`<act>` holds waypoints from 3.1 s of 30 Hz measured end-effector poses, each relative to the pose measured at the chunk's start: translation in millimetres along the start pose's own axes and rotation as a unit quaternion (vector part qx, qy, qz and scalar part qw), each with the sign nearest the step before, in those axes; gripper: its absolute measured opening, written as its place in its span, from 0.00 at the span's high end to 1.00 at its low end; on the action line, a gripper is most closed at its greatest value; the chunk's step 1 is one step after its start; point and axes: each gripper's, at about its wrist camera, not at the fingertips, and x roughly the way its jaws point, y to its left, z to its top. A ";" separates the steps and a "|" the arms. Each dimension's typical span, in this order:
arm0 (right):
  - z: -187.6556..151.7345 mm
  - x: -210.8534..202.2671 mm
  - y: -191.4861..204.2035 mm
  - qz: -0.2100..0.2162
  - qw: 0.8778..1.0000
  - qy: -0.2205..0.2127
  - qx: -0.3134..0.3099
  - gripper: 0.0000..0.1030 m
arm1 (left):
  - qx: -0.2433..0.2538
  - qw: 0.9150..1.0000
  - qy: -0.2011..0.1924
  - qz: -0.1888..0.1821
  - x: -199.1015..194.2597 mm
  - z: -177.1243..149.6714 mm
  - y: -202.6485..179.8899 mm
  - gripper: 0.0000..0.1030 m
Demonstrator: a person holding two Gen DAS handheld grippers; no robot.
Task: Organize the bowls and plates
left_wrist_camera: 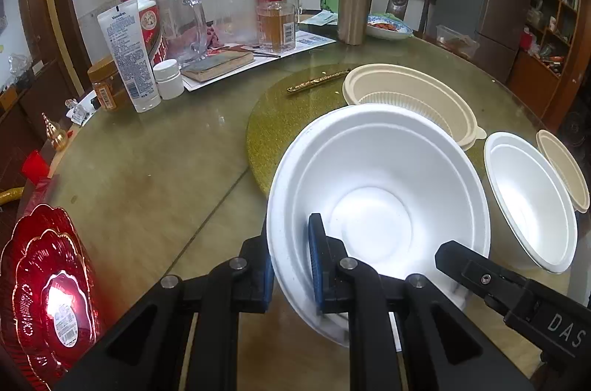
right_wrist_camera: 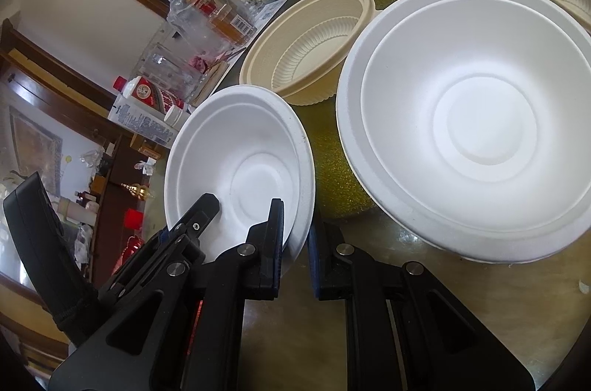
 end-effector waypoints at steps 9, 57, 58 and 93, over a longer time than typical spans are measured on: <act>1.7 -3.5 6.0 0.008 1.000 -0.007 -0.009 0.88 | 0.004 1.000 -0.011 0.014 -10.9 2.2 -1.0 0.85; -75.2 11.6 180.5 0.085 0.979 0.044 -0.178 0.88 | -0.140 0.984 -0.063 0.091 -113.5 -38.8 167.6 0.85; -78.9 17.8 186.2 0.085 0.978 0.052 -0.184 0.88 | -0.144 0.983 -0.061 0.094 -113.4 -41.2 171.9 0.85; -111.0 79.2 210.7 0.052 0.962 0.149 -0.224 0.45 | -0.214 0.971 0.012 0.109 -97.9 -82.6 223.8 0.22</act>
